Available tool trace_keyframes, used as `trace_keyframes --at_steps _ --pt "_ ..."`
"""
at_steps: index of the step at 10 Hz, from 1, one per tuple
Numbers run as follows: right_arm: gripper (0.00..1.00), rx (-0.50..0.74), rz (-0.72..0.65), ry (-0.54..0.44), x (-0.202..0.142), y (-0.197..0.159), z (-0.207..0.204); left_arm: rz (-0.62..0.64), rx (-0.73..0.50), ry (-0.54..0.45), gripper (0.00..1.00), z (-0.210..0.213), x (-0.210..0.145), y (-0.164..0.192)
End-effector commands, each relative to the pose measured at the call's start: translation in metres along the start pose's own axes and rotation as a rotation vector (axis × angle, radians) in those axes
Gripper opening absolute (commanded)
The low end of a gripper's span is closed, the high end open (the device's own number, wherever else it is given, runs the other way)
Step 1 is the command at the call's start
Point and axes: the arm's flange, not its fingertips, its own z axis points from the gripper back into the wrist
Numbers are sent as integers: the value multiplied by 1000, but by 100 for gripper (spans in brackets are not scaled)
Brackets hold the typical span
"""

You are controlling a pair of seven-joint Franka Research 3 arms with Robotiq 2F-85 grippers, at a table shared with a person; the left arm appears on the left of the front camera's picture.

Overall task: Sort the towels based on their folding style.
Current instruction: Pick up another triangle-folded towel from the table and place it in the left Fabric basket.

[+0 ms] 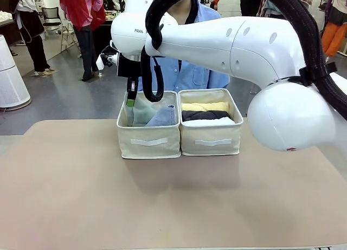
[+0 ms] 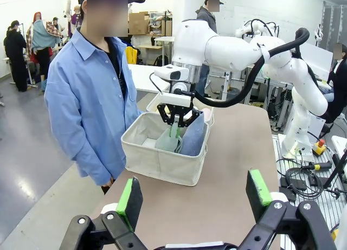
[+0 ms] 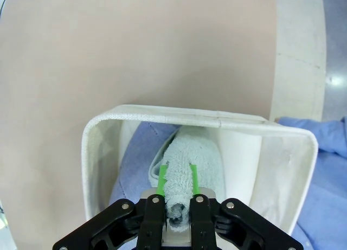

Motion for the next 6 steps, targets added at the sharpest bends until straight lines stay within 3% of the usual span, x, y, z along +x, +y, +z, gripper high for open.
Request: trace_keyframes --at_steps 1,2,6 --pt "15 2 18 36 13 -21 3 -5 -2 -6 100 1 1 -2" --pt "15 18 8 85 10 -21 3 -5 -2 -6 100 1 1 -2" --pt "15 38 8 98 7 -20 3 -5 -2 -6 100 1 1 -2"
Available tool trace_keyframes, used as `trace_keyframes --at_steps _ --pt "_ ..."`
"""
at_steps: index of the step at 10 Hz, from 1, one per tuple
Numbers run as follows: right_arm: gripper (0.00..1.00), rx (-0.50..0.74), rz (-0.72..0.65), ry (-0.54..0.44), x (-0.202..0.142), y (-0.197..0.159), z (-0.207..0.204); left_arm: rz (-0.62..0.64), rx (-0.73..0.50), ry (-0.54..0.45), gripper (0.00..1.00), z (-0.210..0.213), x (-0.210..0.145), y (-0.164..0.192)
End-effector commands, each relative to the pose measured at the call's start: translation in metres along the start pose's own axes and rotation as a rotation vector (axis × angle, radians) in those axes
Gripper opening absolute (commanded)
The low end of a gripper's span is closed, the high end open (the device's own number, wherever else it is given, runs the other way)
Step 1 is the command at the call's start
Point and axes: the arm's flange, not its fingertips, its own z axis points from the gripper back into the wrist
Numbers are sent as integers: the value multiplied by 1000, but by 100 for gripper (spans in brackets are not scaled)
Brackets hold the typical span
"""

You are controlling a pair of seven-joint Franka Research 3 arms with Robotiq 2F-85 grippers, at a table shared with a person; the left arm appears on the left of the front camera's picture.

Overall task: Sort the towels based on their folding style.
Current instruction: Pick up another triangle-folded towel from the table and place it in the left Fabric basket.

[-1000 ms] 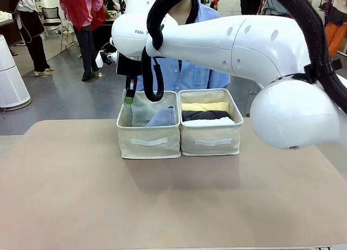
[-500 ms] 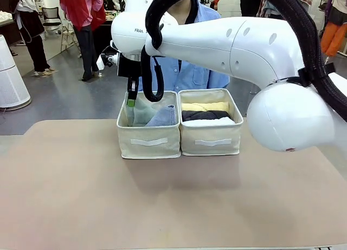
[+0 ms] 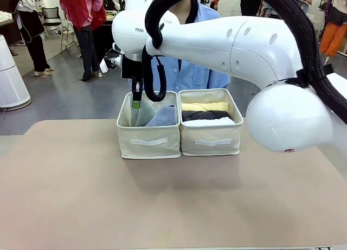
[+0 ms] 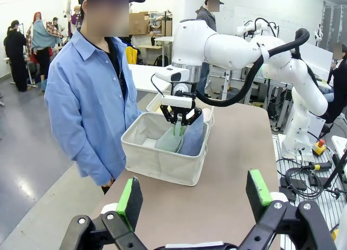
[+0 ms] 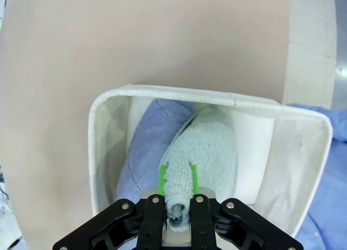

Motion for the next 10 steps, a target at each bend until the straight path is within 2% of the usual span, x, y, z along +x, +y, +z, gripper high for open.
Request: trace_keyframes --at_steps 1,6,7,8,9,10 --pt "15 -5 11 28 17 -23 3 -5 -2 -6 100 1 1 -2" --pt "15 2 18 -10 16 -24 -5 -5 -2 -6 100 1 1 -2" --pt "17 0 30 -20 17 -24 -3 -5 -2 -6 100 1 1 -2" --pt "75 -10 38 -25 18 -23 -2 -5 -2 -6 100 1 1 -2" --pt "77 -11 38 -26 18 -23 -1 -5 -2 -6 100 1 1 -2" --pt "100 -12 39 -27 18 -23 -1 -5 -2 -6 100 1 1 -2"
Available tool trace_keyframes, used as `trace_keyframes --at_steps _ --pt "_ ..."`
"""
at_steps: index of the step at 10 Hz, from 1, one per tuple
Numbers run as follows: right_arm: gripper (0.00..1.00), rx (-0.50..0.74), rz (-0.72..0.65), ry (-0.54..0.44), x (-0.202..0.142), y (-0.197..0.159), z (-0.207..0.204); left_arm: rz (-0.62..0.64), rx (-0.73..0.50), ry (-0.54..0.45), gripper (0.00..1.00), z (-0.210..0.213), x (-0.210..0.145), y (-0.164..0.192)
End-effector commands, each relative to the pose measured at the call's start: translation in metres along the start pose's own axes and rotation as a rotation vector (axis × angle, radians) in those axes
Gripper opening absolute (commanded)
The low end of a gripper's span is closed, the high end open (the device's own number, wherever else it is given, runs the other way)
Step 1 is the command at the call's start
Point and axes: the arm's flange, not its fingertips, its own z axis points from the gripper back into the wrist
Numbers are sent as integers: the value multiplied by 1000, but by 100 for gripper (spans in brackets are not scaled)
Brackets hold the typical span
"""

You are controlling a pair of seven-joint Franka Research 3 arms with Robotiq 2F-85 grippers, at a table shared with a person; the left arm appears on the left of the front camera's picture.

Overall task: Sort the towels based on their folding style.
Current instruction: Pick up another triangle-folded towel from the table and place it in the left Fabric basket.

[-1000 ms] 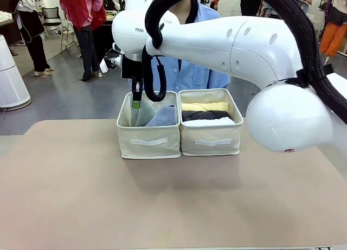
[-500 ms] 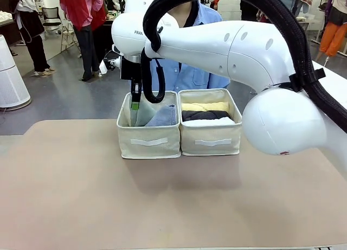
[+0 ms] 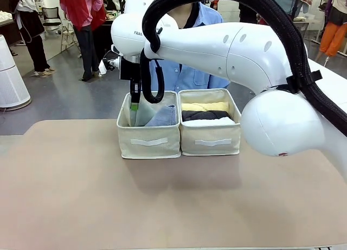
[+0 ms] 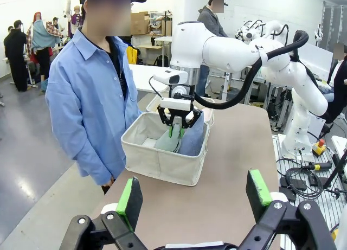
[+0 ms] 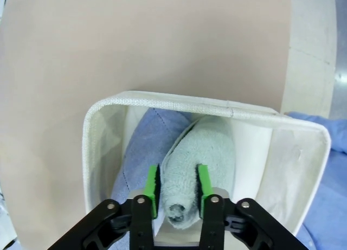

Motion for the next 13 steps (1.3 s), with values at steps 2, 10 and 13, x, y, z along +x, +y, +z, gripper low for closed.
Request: trace_keyframes --at_steps 2,10,13 --pt "100 -6 21 -9 15 -18 7 -5 -2 -6 100 1 1 -2" --pt "100 -19 35 -11 14 -16 24 -5 -2 -6 100 1 1 -2" --pt "100 -60 40 -10 15 -12 47 -5 -2 -6 100 1 1 -2"
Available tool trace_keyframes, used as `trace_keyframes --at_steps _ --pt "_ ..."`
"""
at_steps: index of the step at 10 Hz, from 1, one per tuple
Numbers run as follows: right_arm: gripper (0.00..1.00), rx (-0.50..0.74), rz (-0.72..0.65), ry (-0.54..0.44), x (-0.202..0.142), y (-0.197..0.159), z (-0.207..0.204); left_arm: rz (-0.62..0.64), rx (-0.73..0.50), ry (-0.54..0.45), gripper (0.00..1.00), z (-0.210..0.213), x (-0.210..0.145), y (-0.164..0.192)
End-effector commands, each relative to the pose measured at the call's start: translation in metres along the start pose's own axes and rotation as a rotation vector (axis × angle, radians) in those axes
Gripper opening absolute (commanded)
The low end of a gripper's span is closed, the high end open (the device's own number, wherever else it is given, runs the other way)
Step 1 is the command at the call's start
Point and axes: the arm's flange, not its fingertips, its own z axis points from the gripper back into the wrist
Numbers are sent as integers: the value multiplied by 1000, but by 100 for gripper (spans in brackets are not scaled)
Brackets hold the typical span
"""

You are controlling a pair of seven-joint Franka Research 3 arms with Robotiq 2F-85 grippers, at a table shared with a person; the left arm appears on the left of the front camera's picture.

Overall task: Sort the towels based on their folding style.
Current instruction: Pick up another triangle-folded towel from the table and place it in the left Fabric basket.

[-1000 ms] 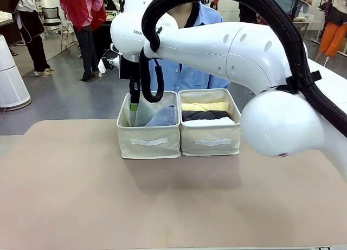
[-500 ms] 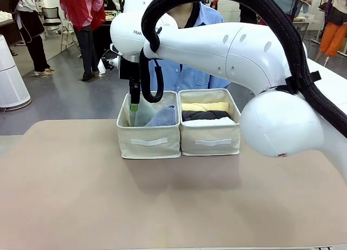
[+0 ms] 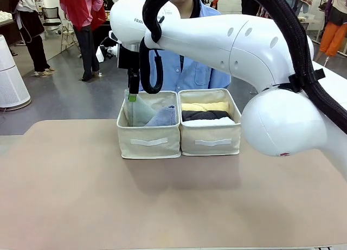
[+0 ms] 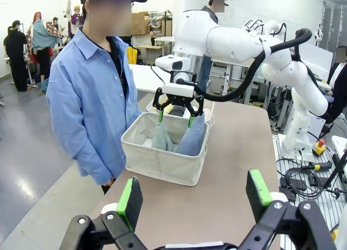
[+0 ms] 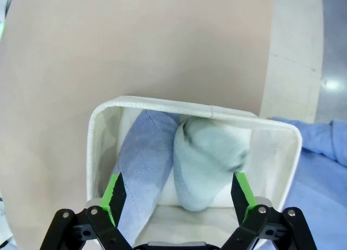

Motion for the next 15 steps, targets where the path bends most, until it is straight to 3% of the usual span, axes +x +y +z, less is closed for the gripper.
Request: trace_keyframes --at_steps 1,5,8,9,12,15 --pt "100 0 8 22 6 -14 6 -5 -2 -6 100 1 1 -2" --pt "100 9 7 30 5 -9 10 -5 -2 -6 100 1 1 -2" --pt "100 34 21 196 -17 39 48 -5 -2 -6 100 1 1 -2" --pt "100 -5 -24 234 -45 59 64 -5 -2 -6 100 1 1 -2" --pt "100 -55 -280 212 -160 132 103 -5 -2 -6 100 1 1 -2" --pt "100 -85 -451 206 -247 194 131 -5 -2 -6 100 1 1 -2"
